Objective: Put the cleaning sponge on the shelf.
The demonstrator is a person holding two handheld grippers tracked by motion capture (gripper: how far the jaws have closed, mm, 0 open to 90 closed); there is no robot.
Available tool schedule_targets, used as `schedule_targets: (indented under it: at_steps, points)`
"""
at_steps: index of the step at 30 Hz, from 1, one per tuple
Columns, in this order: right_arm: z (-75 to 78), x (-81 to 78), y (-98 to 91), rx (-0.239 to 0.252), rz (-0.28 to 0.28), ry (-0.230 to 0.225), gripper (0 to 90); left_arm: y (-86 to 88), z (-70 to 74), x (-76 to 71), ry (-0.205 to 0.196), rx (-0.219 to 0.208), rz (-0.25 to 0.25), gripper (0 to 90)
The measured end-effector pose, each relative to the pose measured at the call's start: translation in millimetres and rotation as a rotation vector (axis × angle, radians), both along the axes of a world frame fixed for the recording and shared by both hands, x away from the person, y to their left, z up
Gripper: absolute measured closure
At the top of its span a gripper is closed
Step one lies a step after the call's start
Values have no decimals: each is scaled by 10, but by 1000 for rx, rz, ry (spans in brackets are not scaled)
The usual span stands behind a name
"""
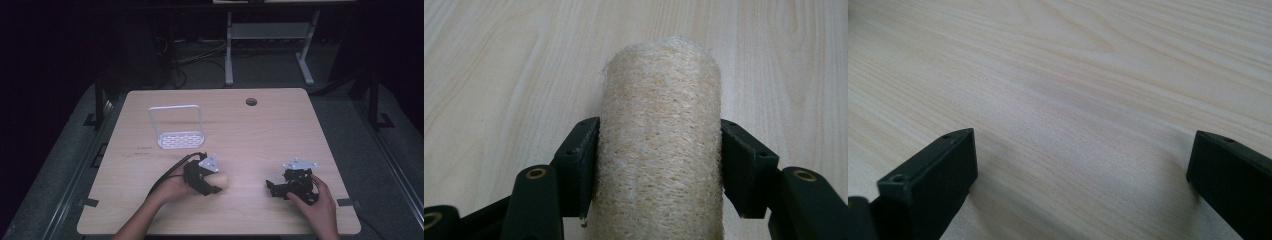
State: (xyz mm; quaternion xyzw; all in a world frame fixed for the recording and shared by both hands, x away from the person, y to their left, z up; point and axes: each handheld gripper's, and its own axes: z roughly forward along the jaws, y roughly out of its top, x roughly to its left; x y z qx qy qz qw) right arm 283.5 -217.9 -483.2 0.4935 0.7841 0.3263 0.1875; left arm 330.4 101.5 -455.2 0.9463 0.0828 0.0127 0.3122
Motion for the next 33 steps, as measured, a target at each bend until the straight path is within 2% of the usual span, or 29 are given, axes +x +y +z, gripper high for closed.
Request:
schedule_targets:
  at_steps: [7,15,19,23,24,33]
  points:
    - [0,0,0,0,0,0,0,8,2,-2,0,0,7,406]
    - [0,0,-1,-1,1,0,0,59,21,-14,-2,-4,52,407]
    - [0,0,-2,-2,1,0,0,87,47,-27,-9,-21,88,408]
    - [0,0,-2,-2,1,0,0,133,88,-18,-17,-11,113,409]
    - [0,0,-1,-2,1,0,0,139,88,-24,-10,-26,136,409]
    - [0,0,-1,-1,0,0,0,270,133,-20,-15,-28,174,409]
